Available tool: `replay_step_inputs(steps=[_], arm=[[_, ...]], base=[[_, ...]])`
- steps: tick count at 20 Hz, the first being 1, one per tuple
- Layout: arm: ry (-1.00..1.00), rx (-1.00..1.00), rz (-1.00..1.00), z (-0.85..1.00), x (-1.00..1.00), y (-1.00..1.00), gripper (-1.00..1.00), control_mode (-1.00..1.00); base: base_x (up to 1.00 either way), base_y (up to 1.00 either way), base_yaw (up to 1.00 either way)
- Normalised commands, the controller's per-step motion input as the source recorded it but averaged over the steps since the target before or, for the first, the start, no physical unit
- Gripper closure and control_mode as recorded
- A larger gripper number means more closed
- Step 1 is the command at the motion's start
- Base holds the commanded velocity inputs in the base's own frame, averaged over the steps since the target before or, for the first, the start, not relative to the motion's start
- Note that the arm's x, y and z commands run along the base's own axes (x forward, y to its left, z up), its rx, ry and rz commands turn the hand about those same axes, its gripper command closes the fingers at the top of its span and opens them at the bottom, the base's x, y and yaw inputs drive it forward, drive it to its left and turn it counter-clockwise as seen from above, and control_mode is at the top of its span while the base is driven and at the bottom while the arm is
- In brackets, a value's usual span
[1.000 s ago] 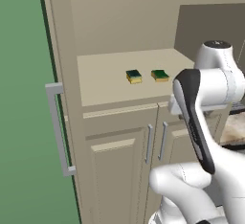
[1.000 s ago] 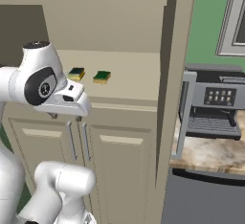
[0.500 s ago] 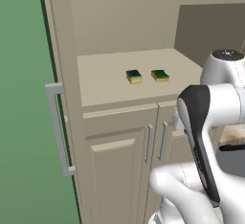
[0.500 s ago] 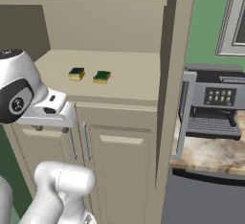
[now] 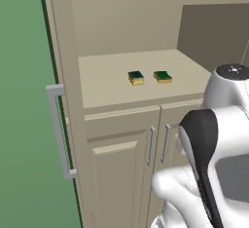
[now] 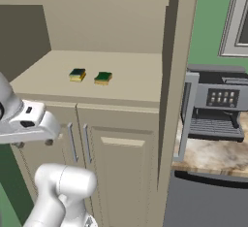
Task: Pick up the sponge and sponge from the sink, and place them back in the cabinet, and close the cabinet doors.
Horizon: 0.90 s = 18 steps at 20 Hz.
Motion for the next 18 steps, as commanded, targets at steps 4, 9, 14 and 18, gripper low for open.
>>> replay_step_inputs(steps=[4, 9, 14, 18], arm=[[-0.01, -0.07, 0.13, 0.02, -0.54, 0.36, -1.00, -1.00], [-0.04, -0.05, 0.07, 0.06, -0.41, 0.39, -1.00, -1.00], [-0.03, -0.05, 0.07, 0.17, -0.40, 0.38, -1.00, -1.00], [-0.01, -0.05, 0.07, 0.20, -0.36, 0.32, -1.00, -1.00]], base=[[0.00, 0.00, 0.00], [0.00, 0.00, 0.00], [0.00, 0.00, 0.00], [0.00, 0.00, 0.00]])
